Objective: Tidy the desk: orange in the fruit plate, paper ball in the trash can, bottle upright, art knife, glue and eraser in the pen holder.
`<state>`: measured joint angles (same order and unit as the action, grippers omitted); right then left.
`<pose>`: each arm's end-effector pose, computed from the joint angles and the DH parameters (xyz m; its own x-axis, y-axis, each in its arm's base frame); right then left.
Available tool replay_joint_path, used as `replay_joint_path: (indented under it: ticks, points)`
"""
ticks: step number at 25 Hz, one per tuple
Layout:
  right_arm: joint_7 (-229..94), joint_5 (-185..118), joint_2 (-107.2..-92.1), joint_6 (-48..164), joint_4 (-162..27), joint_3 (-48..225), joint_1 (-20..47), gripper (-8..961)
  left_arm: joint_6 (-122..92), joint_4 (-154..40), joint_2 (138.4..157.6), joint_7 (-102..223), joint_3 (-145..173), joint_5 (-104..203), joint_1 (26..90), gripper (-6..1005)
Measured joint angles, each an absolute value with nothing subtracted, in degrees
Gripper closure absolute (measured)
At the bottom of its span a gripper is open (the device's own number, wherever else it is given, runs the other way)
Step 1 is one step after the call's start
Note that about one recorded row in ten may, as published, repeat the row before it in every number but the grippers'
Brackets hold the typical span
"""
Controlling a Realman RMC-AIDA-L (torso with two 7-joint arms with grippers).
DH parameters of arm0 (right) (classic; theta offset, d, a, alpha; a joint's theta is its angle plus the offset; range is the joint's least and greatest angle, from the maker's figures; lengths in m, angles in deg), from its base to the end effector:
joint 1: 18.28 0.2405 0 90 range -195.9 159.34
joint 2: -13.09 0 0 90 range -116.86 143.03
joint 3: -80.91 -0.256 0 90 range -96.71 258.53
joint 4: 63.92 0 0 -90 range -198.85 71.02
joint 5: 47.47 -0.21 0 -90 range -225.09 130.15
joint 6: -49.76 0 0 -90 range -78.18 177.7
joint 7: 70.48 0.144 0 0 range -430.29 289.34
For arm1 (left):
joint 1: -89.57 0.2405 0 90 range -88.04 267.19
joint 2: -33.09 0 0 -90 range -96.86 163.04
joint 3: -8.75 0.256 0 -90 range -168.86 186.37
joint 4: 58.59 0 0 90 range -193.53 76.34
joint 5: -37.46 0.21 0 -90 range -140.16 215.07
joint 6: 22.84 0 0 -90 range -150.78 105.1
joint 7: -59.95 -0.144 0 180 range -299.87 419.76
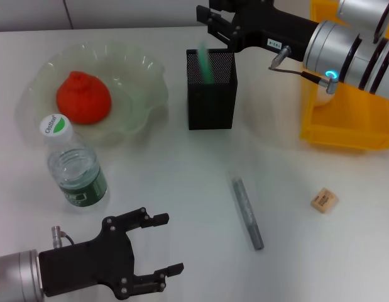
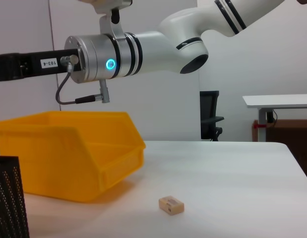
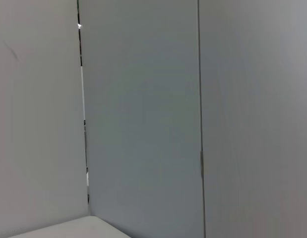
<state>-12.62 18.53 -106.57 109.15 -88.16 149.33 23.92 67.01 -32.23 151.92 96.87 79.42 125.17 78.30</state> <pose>0.1717 0.4156 -0.0434 0.7479 -0.0492 -0.6619 -0.4192 -0.8082 -0.4136 -0.3034 0.2039 -0.0630 0.8384 0.0015 0.5451 0.1475 -0.9634 -0.2241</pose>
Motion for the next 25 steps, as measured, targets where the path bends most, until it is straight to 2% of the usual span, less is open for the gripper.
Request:
replay_joint_path:
  ticks: [4,8,11,12,13,15,19,25]
  points:
    - [-12.41,18.48,-106.57,109.78,-88.27,149.35,23.78,691,66.98,-32.48,151.85,96.85,79.41,125.17,78.32,225]
    - [-6.47,19.42,-106.31,114.37,-94.76,149.83,19.81,597,67.04,-32.49,151.76,96.85,79.16,125.16,78.53,225]
    - [8.18,25.52,-106.08,116.74,-111.16,150.58,11.44,564,67.1,-32.5,151.75,96.85,79.28,125.16,78.57,225]
    - [17.18,32.03,-106.1,116.95,-122.36,150.73,6.3,559,67.04,-32.5,151.75,96.85,79.37,125.16,78.52,225]
    - [17.18,32.03,-106.1,116.95,-122.36,150.73,6.3,554,67.04,-32.5,151.75,96.85,79.37,125.16,78.52,225]
    - [32.15,46.33,-106.49,118.33,-139.34,150.82,0.08,545,66.85,-32.5,151.69,96.85,79.37,125.17,78.46,225]
    - [48.83,61.98,-106.68,124.49,-150.5,150.7,-0.97,361,66.83,-32.49,151.67,96.85,79.39,125.17,78.41,225]
    - [67.81,80.59,-106.31,136.11,-155.9,151.45,3.07,138,66.8,-32.5,151.66,96.86,79.42,125.17,78.3,225]
